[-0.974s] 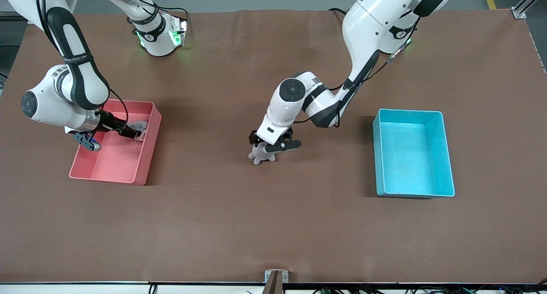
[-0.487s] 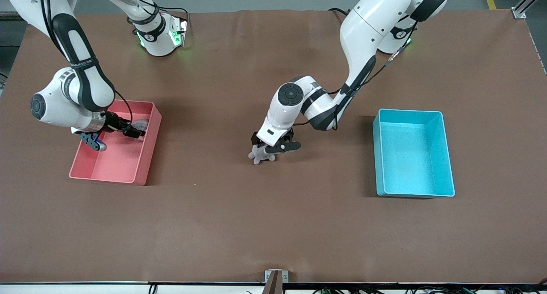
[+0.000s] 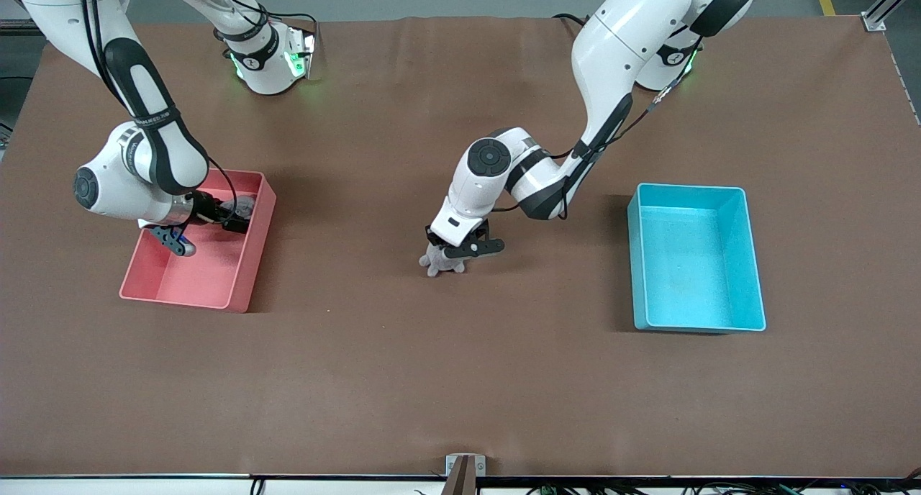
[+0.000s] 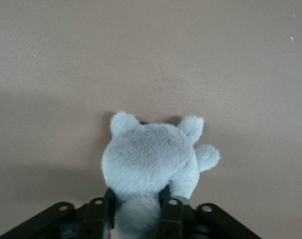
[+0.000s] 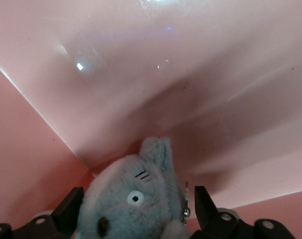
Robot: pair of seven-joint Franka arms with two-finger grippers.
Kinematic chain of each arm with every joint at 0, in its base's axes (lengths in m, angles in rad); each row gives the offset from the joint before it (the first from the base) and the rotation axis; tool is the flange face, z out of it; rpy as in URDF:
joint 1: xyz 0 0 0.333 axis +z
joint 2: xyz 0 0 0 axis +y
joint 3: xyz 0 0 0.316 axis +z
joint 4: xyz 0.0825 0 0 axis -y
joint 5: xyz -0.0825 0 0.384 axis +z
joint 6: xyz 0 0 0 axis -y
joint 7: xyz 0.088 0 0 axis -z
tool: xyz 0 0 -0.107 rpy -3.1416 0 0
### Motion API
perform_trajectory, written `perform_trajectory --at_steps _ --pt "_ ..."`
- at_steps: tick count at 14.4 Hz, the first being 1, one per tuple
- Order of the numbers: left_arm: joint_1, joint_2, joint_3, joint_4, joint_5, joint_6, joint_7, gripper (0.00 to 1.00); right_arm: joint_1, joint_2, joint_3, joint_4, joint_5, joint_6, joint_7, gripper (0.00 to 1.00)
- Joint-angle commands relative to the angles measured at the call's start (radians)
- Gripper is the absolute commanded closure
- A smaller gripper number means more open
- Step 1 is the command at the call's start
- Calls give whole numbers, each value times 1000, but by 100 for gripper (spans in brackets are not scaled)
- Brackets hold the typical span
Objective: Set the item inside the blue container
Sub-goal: 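Lift the toy with the left gripper while the right gripper grasps another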
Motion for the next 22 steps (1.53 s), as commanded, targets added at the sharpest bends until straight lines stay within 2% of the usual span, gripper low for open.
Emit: perform_trajectory --at_steps 1,2,4,8,10,13,15,17,20,22 --pt "-16 18 8 10 67 6 -10 75 4 -8 0 -12 30 11 -21 15" --pt "-19 18 8 10 89 6 -29 74 4 -9 0 -12 30 8 -21 19" --pt "-24 10 16 9 127 6 -24 79 2 -9 0 -11 30 5 -35 33" --pt "-18 -33 18 4 132 -22 -19 98 -6 -9 0 -7 30 -24 -47 62" --pt "-4 -92 18 9 134 -140 2 99 -6 -9 -2 -7 30 -26 -47 76" --pt "71 -229 8 5 120 -368 182 99 -6 -9 -2 -7 30 -26 -47 96" --pt "125 -321 2 -4 112 -515 299 99 -4 -14 -2 6 28 -43 -50 98" --pt "178 -428 2 -45 109 -660 437 99 -6 -15 -8 83 18 -145 -47 99" --pt "330 -597 -4 -184 31 -692 646 99 -38 -12 -17 227 -48 -320 -38 99" --pt "430 -660 -4 -264 3 -692 752 98 -53 -11 -17 313 -91 -424 -7 99"
